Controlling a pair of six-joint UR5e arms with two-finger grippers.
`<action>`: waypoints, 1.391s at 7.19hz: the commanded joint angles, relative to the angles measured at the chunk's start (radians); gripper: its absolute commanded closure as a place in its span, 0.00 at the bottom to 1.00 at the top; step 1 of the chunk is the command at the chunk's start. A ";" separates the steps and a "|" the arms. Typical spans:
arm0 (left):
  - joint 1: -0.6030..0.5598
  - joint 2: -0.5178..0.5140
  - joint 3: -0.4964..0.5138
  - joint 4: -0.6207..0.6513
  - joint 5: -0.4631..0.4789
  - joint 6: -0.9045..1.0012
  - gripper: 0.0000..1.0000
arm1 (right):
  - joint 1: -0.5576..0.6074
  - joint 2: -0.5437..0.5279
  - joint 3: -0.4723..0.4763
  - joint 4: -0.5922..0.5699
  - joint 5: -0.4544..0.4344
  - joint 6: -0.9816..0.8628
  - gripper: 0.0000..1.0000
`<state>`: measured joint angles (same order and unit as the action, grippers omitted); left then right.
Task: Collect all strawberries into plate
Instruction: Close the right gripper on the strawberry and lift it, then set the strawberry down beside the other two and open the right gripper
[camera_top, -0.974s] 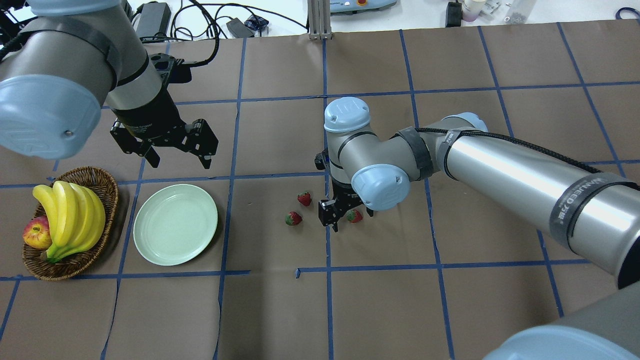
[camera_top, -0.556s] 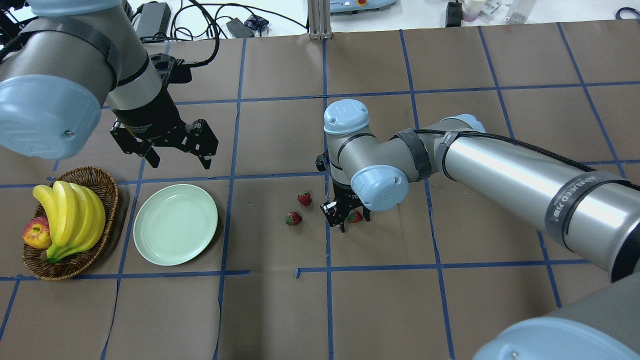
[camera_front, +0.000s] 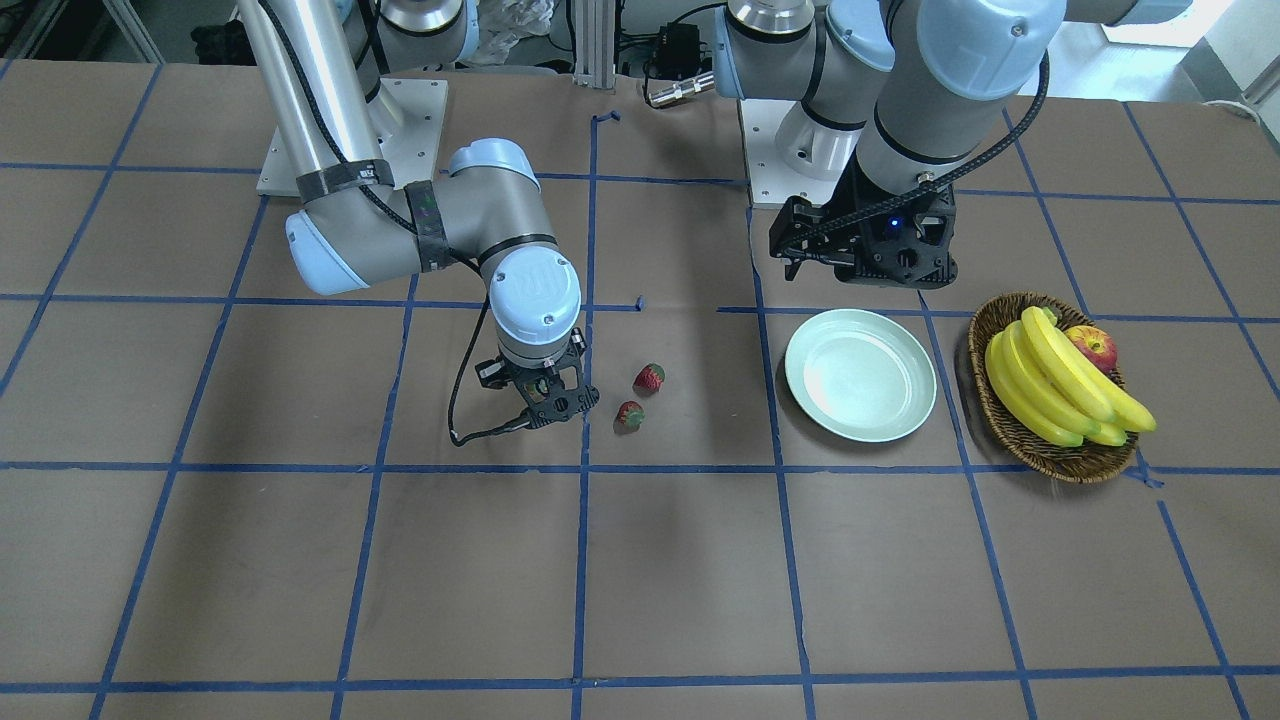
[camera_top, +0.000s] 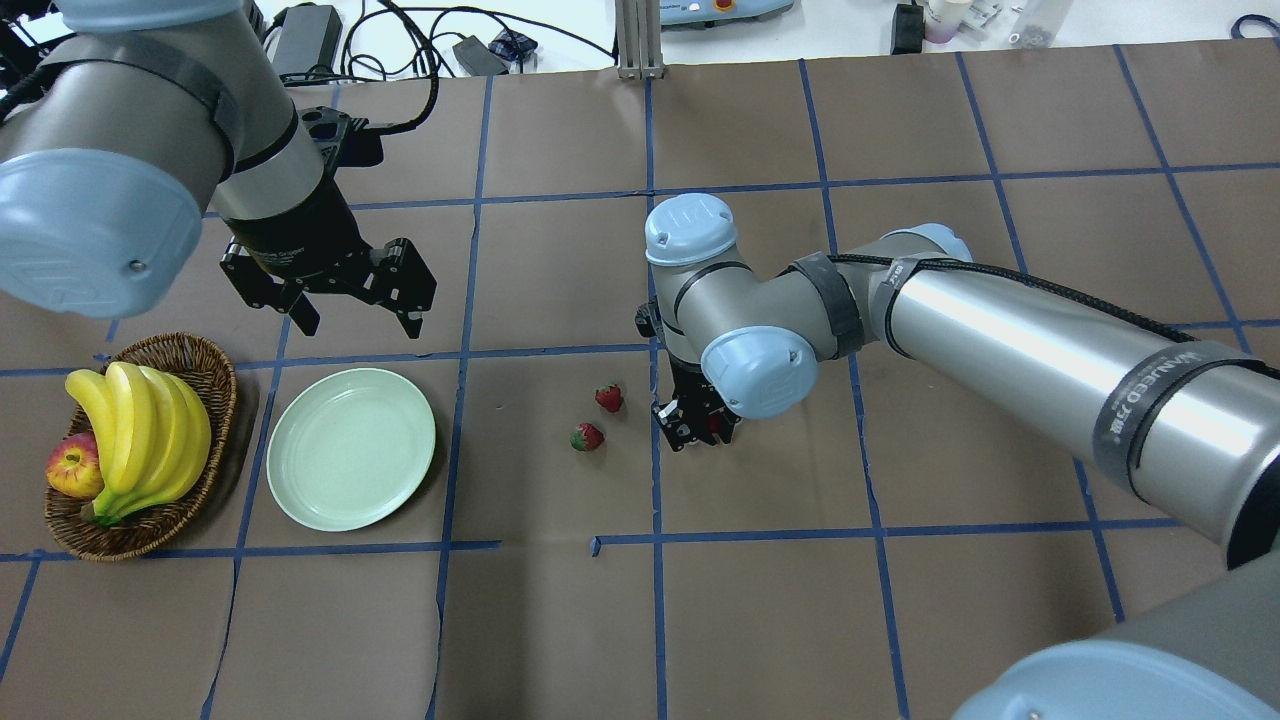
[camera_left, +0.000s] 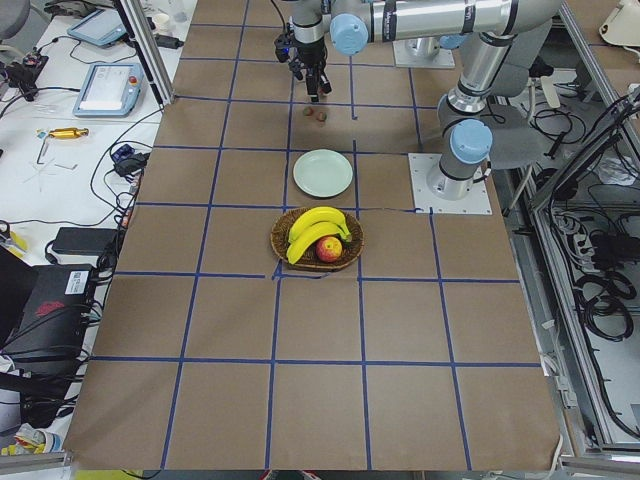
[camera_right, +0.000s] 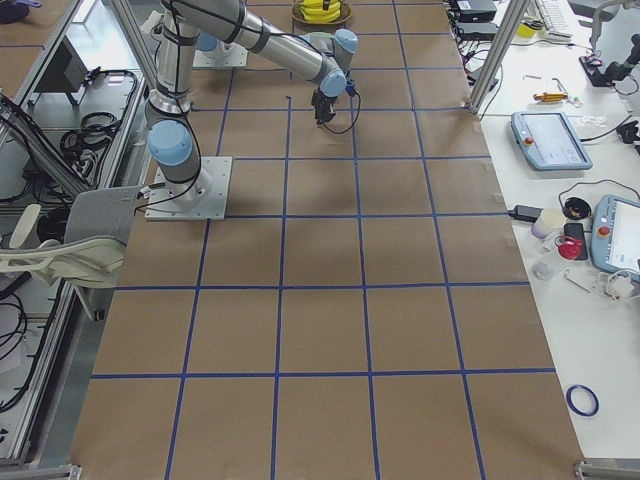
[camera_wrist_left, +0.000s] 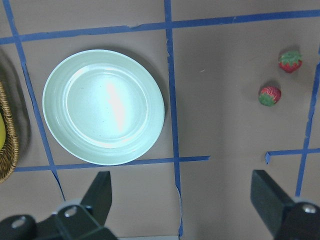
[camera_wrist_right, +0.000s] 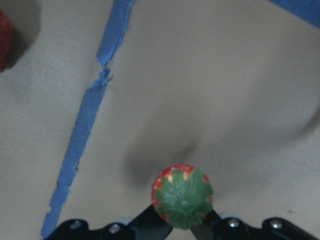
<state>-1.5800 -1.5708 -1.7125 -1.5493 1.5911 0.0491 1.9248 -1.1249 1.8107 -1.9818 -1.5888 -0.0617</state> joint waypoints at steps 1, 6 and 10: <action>0.000 0.000 0.001 0.001 0.004 0.000 0.00 | 0.000 -0.006 -0.054 0.001 -0.020 0.006 1.00; 0.000 0.002 0.001 0.001 0.001 0.000 0.00 | 0.034 -0.007 -0.119 0.011 0.033 0.023 1.00; 0.000 0.002 0.002 0.000 0.003 0.000 0.00 | 0.138 0.031 -0.122 0.001 0.084 0.098 1.00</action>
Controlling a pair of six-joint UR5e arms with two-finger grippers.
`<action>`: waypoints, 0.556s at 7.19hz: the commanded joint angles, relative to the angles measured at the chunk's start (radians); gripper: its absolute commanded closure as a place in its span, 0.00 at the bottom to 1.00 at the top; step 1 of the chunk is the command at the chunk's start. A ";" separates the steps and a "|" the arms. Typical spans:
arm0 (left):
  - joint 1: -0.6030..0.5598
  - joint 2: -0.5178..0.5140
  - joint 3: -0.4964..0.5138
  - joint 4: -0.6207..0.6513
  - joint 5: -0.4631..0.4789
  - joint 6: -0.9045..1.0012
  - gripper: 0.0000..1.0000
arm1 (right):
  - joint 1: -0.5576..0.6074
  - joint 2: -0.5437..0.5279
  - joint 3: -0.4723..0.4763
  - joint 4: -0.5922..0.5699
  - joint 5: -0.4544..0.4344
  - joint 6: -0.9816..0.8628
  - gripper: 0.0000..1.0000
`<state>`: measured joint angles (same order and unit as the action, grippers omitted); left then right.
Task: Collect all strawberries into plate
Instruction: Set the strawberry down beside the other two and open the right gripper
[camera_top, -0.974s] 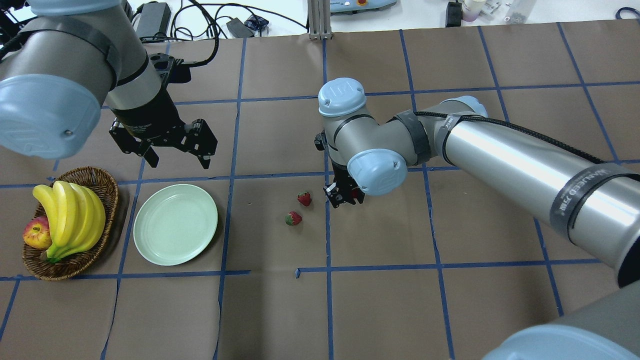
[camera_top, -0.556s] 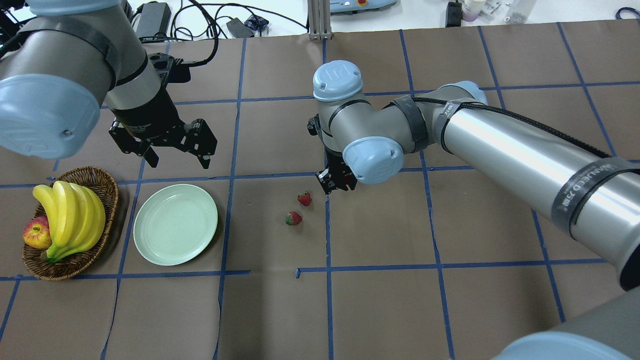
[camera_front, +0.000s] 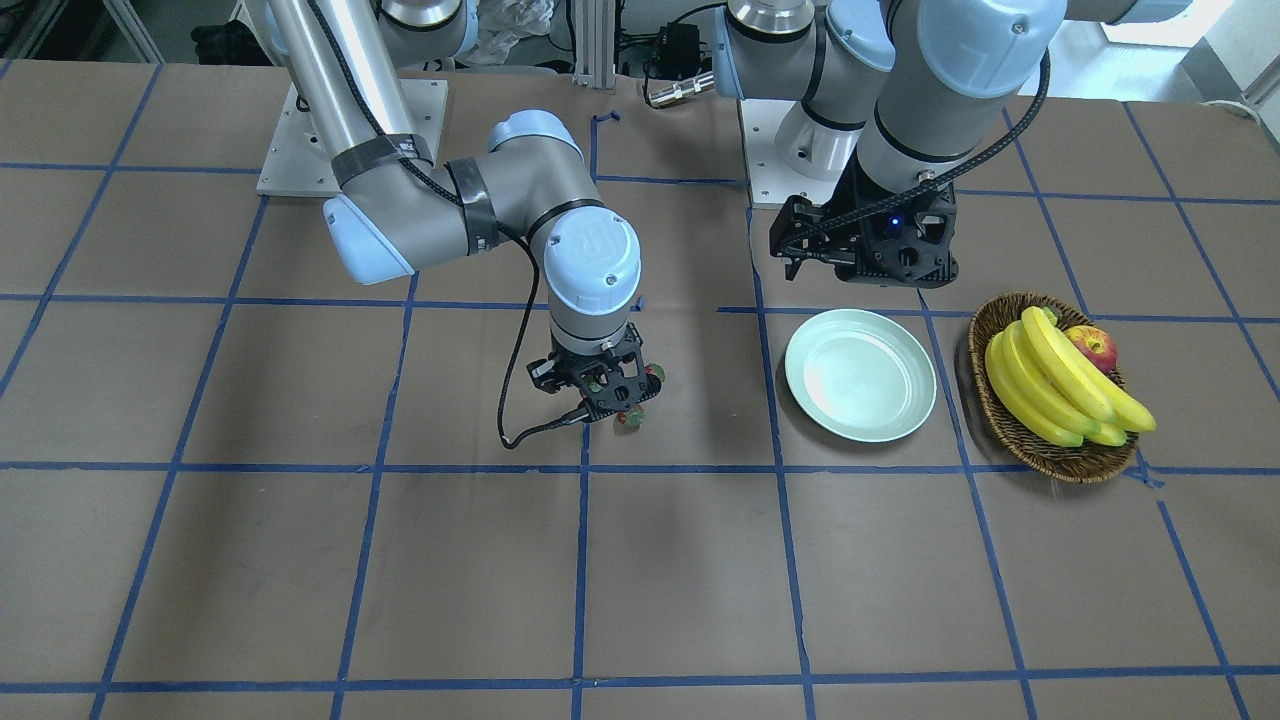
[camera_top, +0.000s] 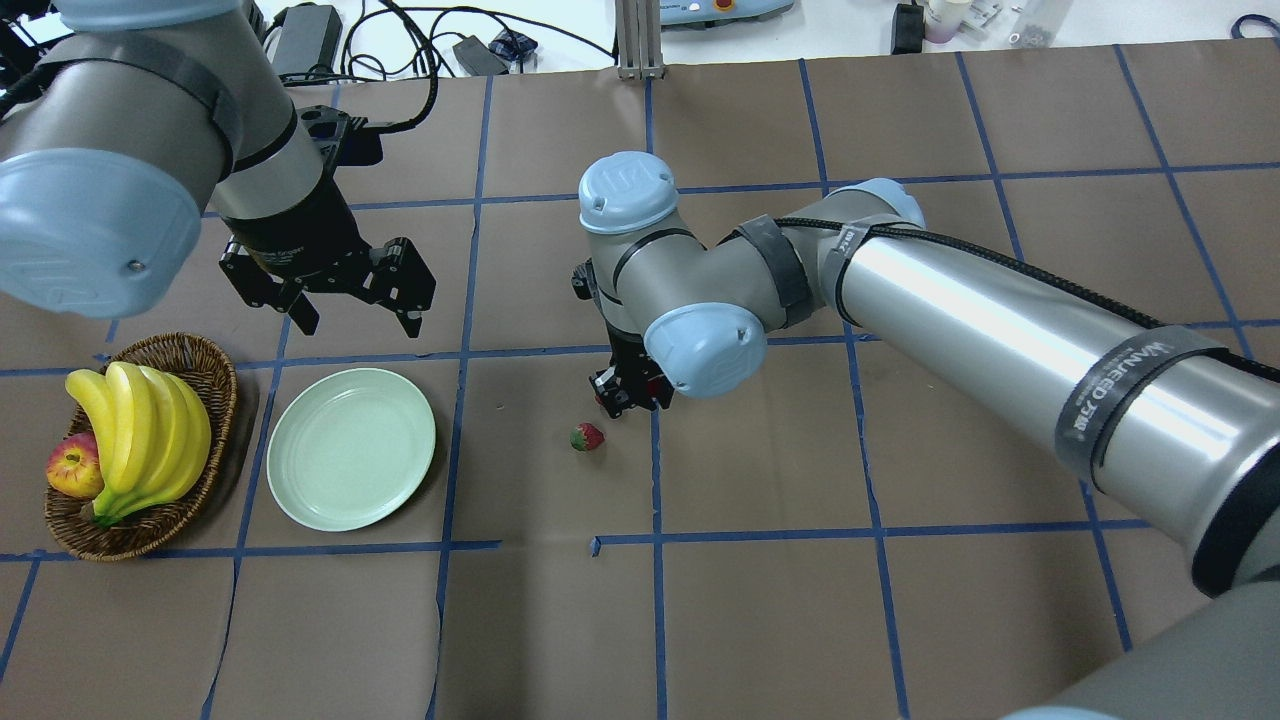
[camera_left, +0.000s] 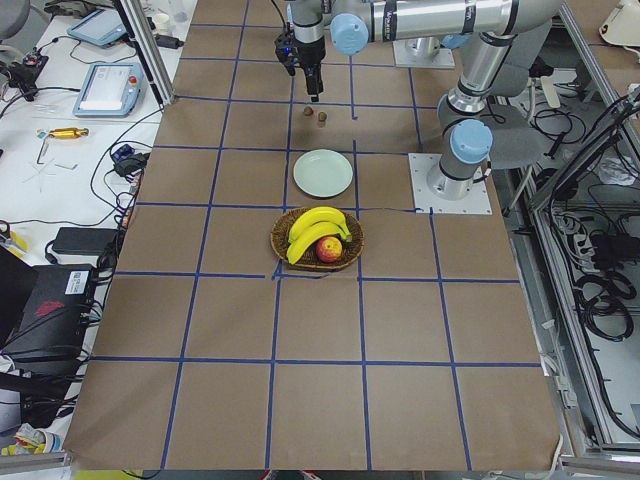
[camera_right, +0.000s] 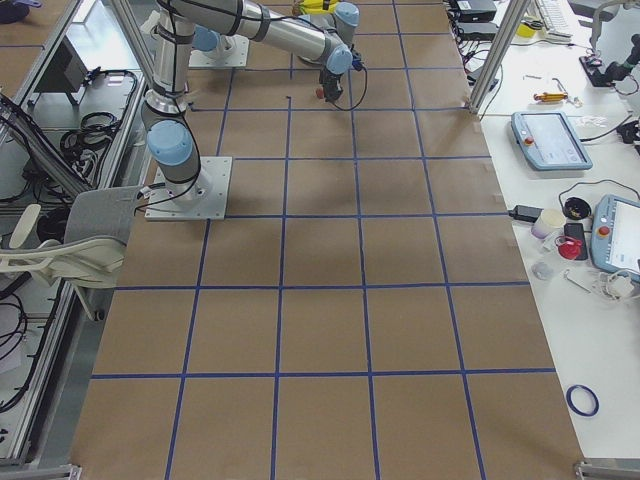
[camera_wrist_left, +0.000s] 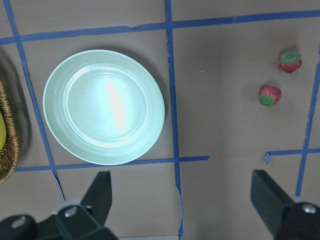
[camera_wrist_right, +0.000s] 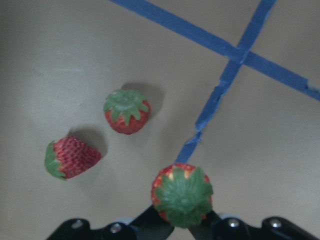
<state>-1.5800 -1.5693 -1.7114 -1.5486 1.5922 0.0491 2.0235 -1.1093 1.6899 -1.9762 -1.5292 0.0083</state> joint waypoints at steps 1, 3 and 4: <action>0.001 0.002 0.000 -0.001 0.003 0.000 0.00 | 0.044 0.019 -0.007 -0.006 0.027 0.029 1.00; 0.001 0.002 0.001 -0.001 0.003 0.000 0.00 | 0.044 0.063 -0.013 -0.045 0.093 0.016 0.99; 0.001 0.002 0.001 0.001 0.003 0.000 0.00 | 0.044 0.065 -0.010 -0.047 0.093 0.016 0.88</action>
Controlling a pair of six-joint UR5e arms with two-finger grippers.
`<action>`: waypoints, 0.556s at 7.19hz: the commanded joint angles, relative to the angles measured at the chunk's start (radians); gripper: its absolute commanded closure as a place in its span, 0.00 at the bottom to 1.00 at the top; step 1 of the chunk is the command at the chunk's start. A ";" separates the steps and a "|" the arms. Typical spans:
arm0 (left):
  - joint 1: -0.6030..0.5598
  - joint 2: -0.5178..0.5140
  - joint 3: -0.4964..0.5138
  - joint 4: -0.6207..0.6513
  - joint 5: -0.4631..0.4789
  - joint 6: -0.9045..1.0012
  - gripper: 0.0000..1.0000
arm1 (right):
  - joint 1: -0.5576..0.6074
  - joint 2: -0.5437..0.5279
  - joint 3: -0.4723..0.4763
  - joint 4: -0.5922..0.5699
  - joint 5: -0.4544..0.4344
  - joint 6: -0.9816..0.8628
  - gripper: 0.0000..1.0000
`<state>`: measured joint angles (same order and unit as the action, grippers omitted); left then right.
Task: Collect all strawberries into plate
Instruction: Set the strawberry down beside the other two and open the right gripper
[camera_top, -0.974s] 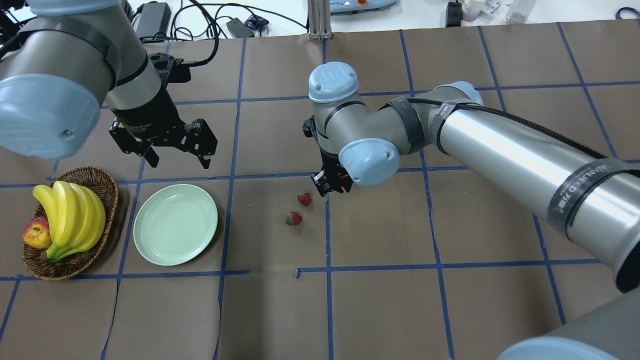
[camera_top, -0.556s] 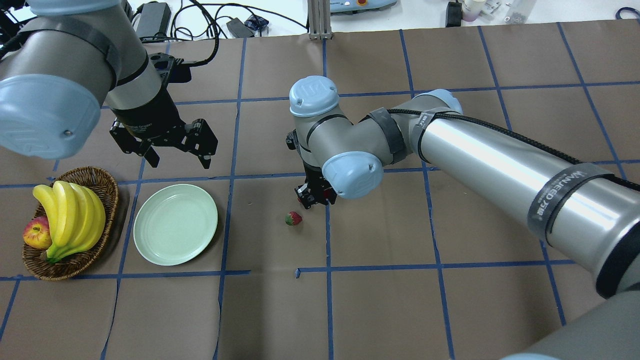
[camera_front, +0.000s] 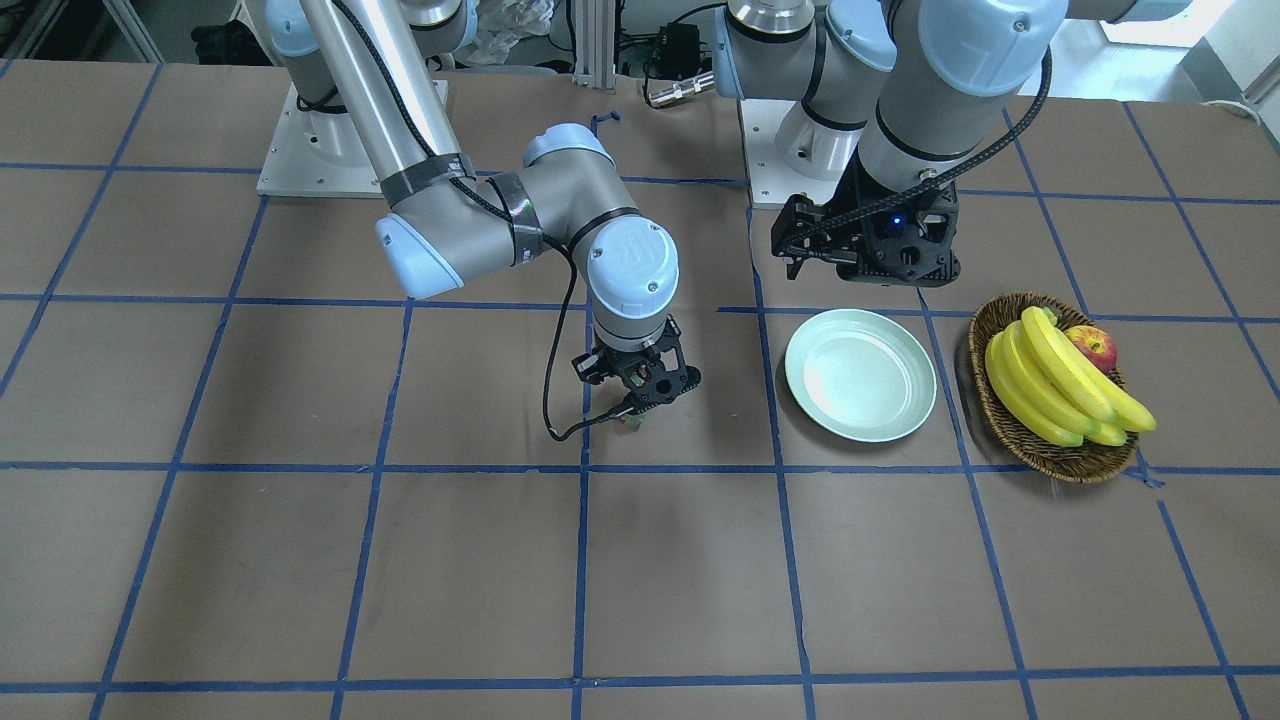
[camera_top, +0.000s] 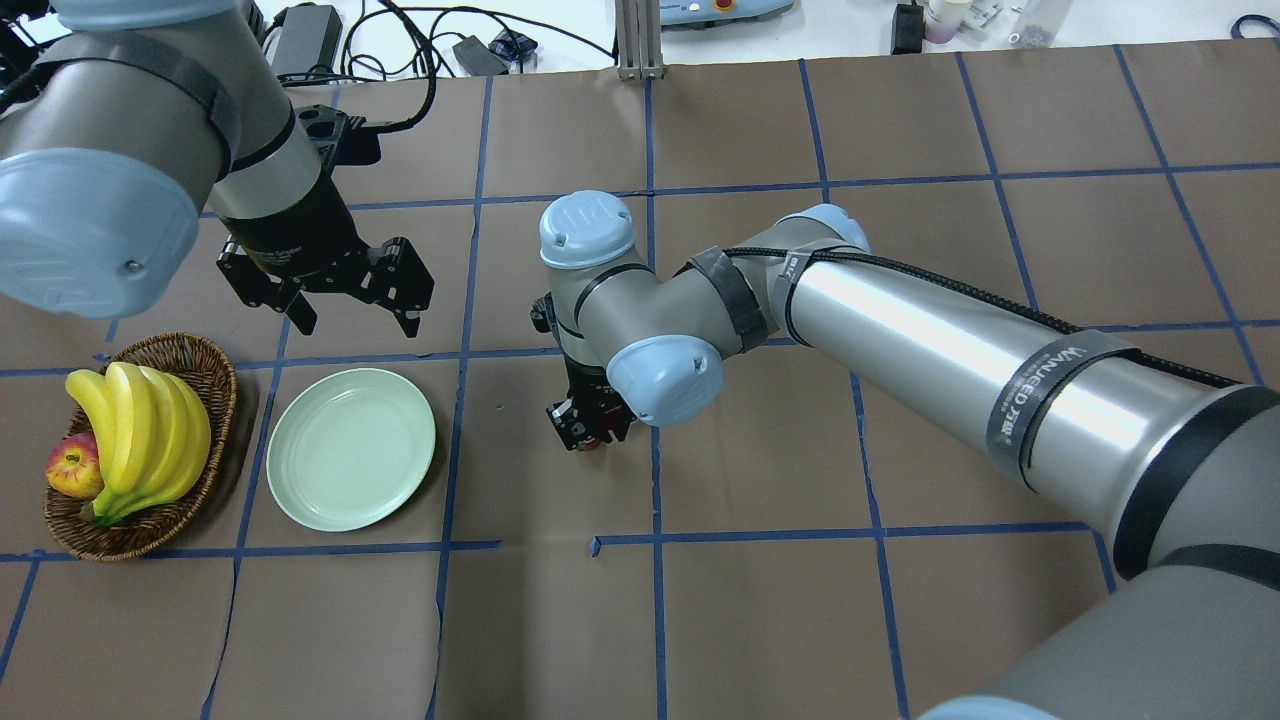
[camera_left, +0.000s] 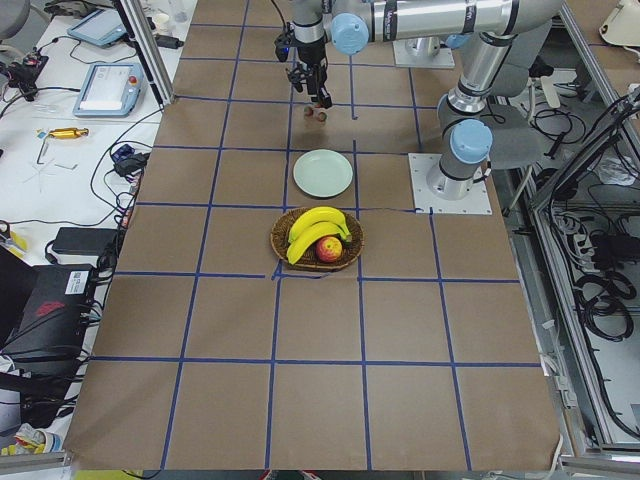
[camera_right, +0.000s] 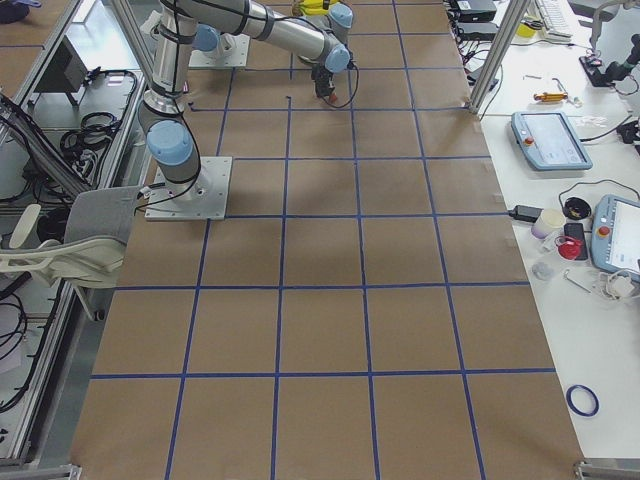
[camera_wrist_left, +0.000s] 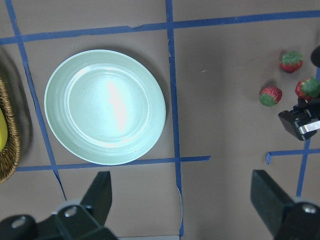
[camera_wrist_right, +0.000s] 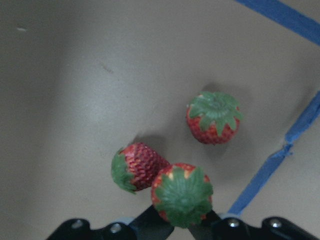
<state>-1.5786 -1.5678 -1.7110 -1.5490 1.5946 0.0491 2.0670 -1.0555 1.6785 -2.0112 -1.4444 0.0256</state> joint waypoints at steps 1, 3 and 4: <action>0.000 0.000 0.001 0.000 0.002 0.000 0.00 | 0.001 0.008 0.009 -0.011 0.009 -0.001 0.88; 0.000 0.000 0.001 0.000 0.002 0.000 0.00 | 0.001 0.012 0.009 -0.011 0.004 -0.003 0.65; 0.000 0.000 -0.001 0.000 0.001 0.000 0.00 | 0.001 0.009 0.009 -0.011 0.004 -0.001 0.49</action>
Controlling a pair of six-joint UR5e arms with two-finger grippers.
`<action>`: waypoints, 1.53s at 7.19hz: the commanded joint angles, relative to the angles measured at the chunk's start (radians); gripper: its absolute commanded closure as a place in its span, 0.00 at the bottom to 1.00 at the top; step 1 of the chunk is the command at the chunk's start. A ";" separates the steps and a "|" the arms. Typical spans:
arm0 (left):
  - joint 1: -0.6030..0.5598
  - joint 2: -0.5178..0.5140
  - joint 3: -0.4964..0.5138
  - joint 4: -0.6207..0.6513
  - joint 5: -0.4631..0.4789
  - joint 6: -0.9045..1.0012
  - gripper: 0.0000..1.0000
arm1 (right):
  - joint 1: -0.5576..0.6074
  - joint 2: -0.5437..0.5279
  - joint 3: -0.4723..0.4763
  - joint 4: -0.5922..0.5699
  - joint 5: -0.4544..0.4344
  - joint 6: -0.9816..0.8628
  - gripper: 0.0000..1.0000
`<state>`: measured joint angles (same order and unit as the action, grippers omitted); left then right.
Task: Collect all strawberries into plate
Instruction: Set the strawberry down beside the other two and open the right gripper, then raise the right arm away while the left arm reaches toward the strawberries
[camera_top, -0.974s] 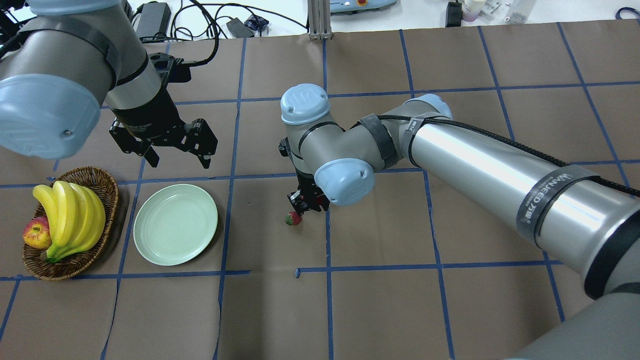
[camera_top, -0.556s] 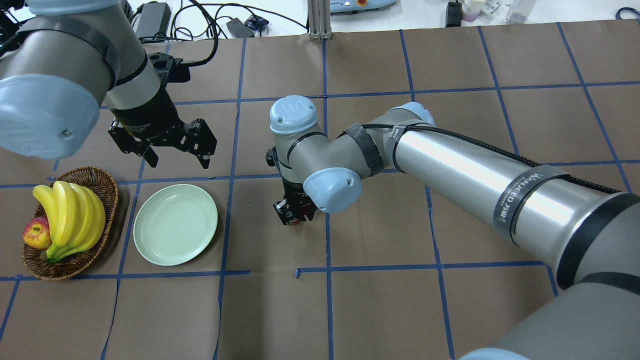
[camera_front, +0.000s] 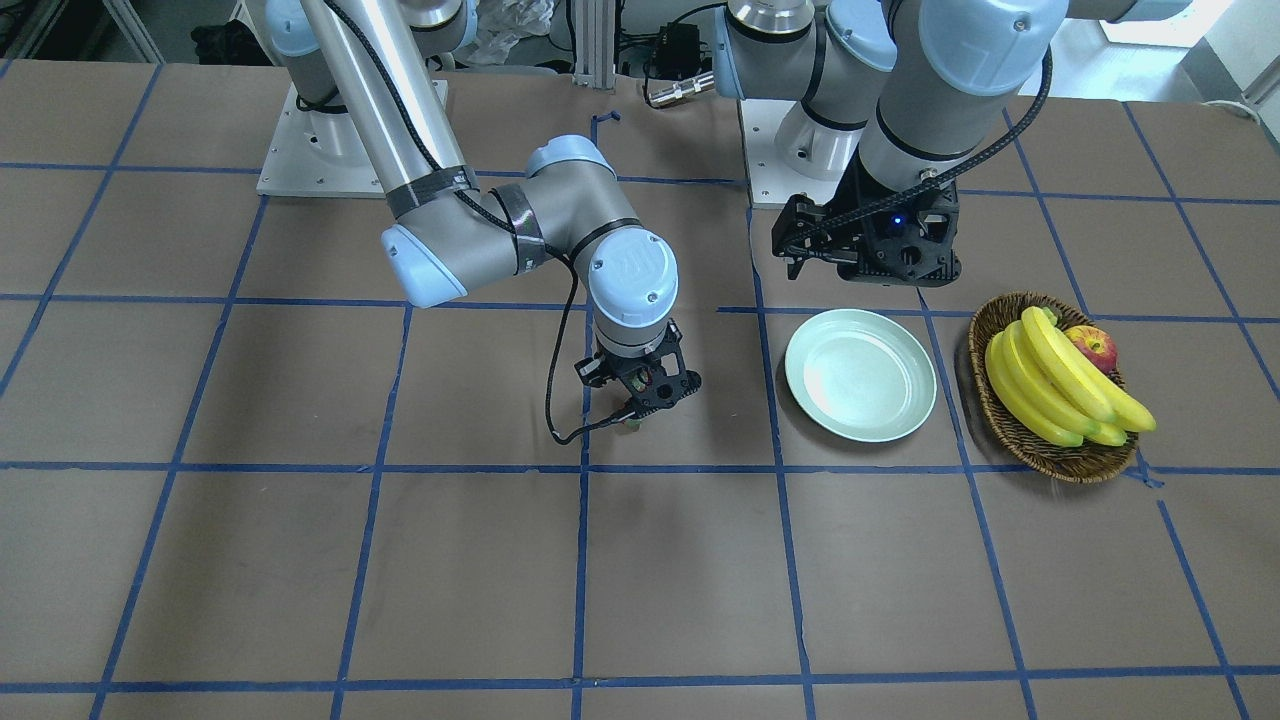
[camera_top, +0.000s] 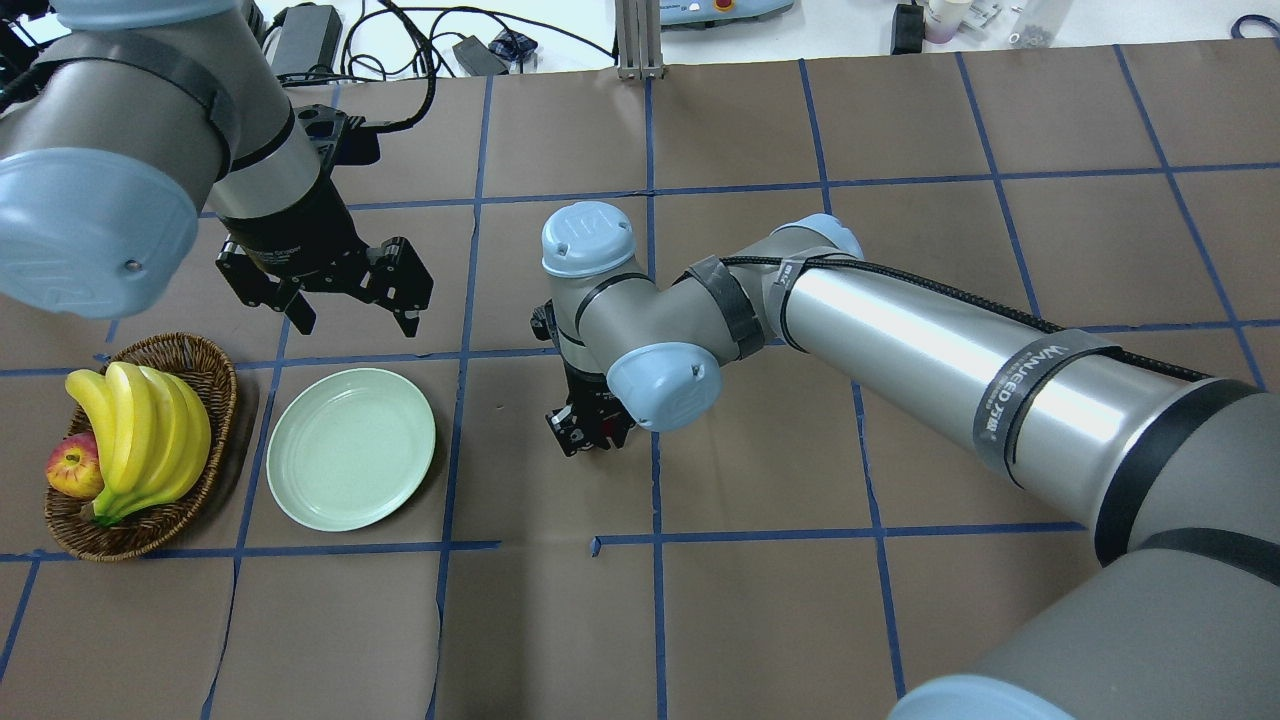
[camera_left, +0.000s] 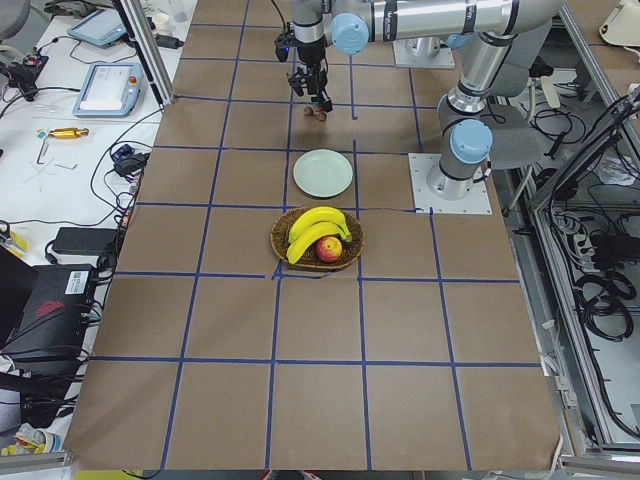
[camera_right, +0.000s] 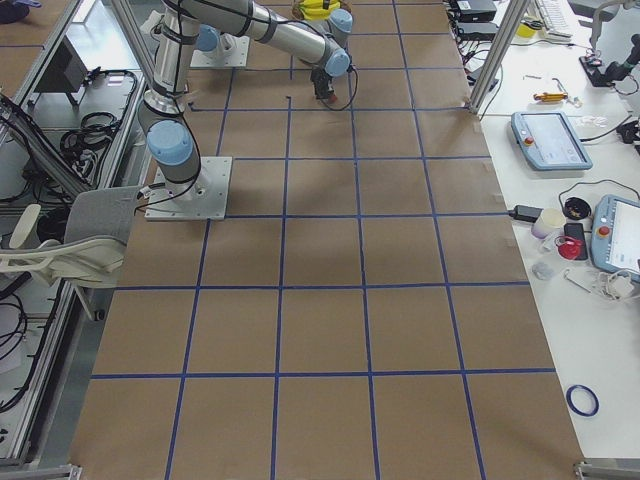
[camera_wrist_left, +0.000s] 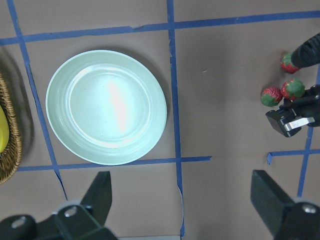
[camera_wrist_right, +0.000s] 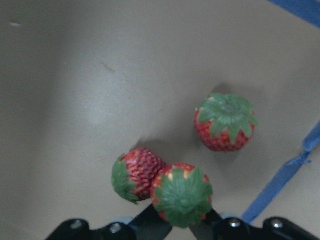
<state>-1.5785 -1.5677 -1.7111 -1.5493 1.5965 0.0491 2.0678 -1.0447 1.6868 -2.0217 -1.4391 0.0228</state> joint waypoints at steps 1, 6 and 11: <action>0.000 0.000 -0.001 0.000 -0.001 0.000 0.00 | 0.000 -0.002 0.001 0.000 -0.001 0.000 0.38; 0.000 -0.002 -0.001 0.000 -0.001 0.000 0.00 | -0.024 -0.119 -0.012 0.081 -0.027 0.000 0.00; -0.006 -0.012 -0.001 0.012 -0.013 -0.003 0.00 | -0.271 -0.325 -0.056 0.329 -0.081 -0.014 0.00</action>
<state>-1.5817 -1.5715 -1.7119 -1.5475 1.5930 0.0472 1.8926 -1.3102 1.6573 -1.7633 -1.5141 0.0113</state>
